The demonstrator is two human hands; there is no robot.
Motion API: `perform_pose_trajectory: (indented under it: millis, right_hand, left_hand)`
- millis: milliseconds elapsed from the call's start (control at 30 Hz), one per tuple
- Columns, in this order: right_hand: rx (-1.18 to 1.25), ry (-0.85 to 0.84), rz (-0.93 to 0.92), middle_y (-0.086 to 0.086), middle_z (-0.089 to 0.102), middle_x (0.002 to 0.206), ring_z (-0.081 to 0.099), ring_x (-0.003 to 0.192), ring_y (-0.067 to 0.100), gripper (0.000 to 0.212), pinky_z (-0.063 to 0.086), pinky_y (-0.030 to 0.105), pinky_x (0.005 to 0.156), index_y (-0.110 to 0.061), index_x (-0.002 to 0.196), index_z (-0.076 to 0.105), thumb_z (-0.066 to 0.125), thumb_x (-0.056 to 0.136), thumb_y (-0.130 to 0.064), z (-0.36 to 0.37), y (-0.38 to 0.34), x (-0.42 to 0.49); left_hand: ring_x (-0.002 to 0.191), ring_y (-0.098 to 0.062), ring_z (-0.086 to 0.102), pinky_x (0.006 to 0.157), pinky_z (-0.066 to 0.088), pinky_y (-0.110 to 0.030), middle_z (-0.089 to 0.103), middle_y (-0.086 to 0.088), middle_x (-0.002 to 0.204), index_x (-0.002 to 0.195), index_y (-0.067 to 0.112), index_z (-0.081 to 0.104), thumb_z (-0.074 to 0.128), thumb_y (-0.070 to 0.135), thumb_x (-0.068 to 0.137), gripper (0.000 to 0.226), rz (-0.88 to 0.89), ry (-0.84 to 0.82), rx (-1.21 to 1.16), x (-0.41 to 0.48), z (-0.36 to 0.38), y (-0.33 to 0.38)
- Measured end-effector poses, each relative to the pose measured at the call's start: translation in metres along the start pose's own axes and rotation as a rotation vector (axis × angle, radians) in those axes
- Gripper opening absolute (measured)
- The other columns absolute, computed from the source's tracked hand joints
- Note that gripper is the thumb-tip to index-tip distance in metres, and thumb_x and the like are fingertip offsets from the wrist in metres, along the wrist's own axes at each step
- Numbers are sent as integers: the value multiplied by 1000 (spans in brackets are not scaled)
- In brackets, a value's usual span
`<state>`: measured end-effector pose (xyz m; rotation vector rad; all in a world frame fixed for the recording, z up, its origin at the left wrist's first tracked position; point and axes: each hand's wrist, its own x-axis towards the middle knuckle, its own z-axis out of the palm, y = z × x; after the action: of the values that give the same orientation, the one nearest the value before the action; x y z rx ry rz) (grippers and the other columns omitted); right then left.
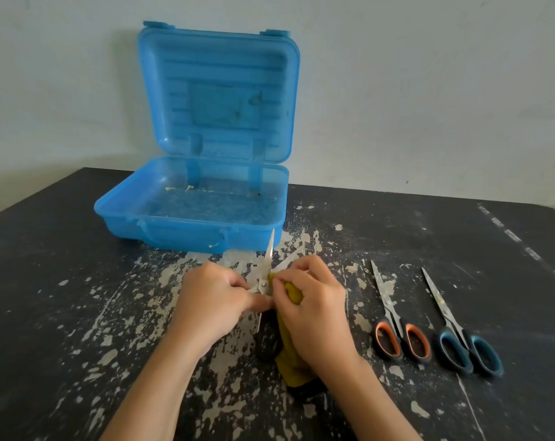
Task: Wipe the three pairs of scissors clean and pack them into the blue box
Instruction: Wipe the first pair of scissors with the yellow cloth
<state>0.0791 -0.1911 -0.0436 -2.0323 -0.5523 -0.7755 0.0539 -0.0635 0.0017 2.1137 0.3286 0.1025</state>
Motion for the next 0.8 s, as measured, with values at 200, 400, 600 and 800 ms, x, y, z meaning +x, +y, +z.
perform_pose_trajectory:
  millis: [200, 400, 600, 800]
  right_hand:
    - [126, 78, 120, 1, 58, 81, 53, 76, 4, 9, 44, 11, 65, -9, 79, 73, 65, 76, -13, -6, 1, 4]
    - [18, 150, 116, 4, 54, 82, 47, 72, 3, 7, 37, 2, 67, -4, 79, 72, 66, 76, -6, -3, 5, 8]
    - [117, -57, 108, 1, 55, 78, 51, 72, 8, 5, 41, 8, 63, -8, 73, 72, 69, 74, -4, -3, -2, 2]
    - [169, 112, 259, -1, 59, 80, 53, 78, 6, 6, 42, 9, 66, -11, 77, 74, 70, 78, -7, -9, 1, 11]
  left_hand:
    - [44, -23, 46, 46, 38, -30, 56, -6, 48, 75, 12, 72, 90, 25, 54, 31, -6, 13, -81, 0, -3, 0]
    - [33, -6, 44, 43, 34, -21, 53, 1, 42, 98, 8, 71, 89, 31, 56, 51, 5, -24, -40, 0, 2, 1]
    - [39, -9, 44, 43, 32, -20, 52, 1, 47, 79, 10, 72, 88, 31, 58, 33, 14, 14, 1, 2, -1, -1]
    - [38, -12, 44, 45, 33, -23, 53, -2, 44, 73, 18, 67, 89, 26, 55, 30, 3, 7, -93, 2, -4, -1]
